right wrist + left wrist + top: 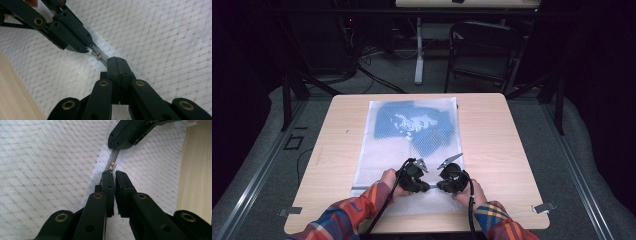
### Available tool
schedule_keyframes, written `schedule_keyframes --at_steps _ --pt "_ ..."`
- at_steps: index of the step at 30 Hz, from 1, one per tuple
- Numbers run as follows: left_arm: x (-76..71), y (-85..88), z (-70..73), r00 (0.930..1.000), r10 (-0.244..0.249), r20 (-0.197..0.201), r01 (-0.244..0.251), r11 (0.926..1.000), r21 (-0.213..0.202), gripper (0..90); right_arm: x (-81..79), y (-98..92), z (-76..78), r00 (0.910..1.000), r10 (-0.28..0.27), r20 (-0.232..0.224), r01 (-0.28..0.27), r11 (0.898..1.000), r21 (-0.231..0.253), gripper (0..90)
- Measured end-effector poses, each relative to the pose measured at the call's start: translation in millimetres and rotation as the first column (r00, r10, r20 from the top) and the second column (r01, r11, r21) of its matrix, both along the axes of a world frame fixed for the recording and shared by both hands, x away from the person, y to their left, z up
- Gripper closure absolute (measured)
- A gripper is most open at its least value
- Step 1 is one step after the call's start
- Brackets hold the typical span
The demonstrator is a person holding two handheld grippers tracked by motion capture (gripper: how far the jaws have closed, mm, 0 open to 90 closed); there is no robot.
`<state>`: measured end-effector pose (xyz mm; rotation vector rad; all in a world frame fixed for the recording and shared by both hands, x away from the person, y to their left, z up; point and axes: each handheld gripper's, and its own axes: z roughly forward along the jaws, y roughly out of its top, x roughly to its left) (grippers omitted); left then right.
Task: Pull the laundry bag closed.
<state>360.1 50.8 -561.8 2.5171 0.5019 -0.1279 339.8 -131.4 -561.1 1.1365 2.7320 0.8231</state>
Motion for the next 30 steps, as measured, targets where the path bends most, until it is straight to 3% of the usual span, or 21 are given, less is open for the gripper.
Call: schedule_keyframes --at_steps 11,13,18,21,24,28,30 --pt "-0.4 4.8 0.1 1.0 0.001 -0.006 -0.001 1.0 0.002 86.1 0.1 -0.4 -0.3 1.0 0.002 0.0 -0.002 1.0 0.007 90.0" --pt "-1.6 5.9 -0.9 0.9998 0.015 -0.01 -0.015 0.9998 -0.013 86.0 0.2 -0.8 -0.2 1.0 0.003 0.001 -0.003 1.0 0.002 90.0" --pt "-4.3 0.9 -3.0 0.9986 0.029 0.044 -0.027 0.9988 -0.042 80.9 0.8 -1.7 0.2 0.9999 0.001 -0.01 -0.001 1.0 0.002 90.0" --pt "-6.1 -2.8 -6.1 0.9987 0.01 0.049 -0.007 0.9976 -0.068 76.5 0.6 -1.5 0.4 0.9999 0.0 -0.011 0.0 1.0 0.001 90.0" --pt "-6.3 -3.2 -7.2 0.9982 0.008 0.06 -0.003 0.9971 -0.076 78.5 1.0 -2.6 -0.5 0.9999 -0.004 -0.015 0.004 1.0 0.019 90.0" --pt "-2.8 0.2 -10.6 0.9997 0.013 0.019 -0.011 0.9918 -0.127 78.4 1.1 -3.2 -0.9 0.9999 -0.008 -0.014 0.008 1.0 0.022 90.0" --pt "-3.8 -0.7 -9.5 0.9992 0.016 0.038 -0.012 0.9942 -0.107 79.2 1.1 -3.1 -0.9 0.9999 -0.008 -0.014 0.008 1.0 0.022 90.0"
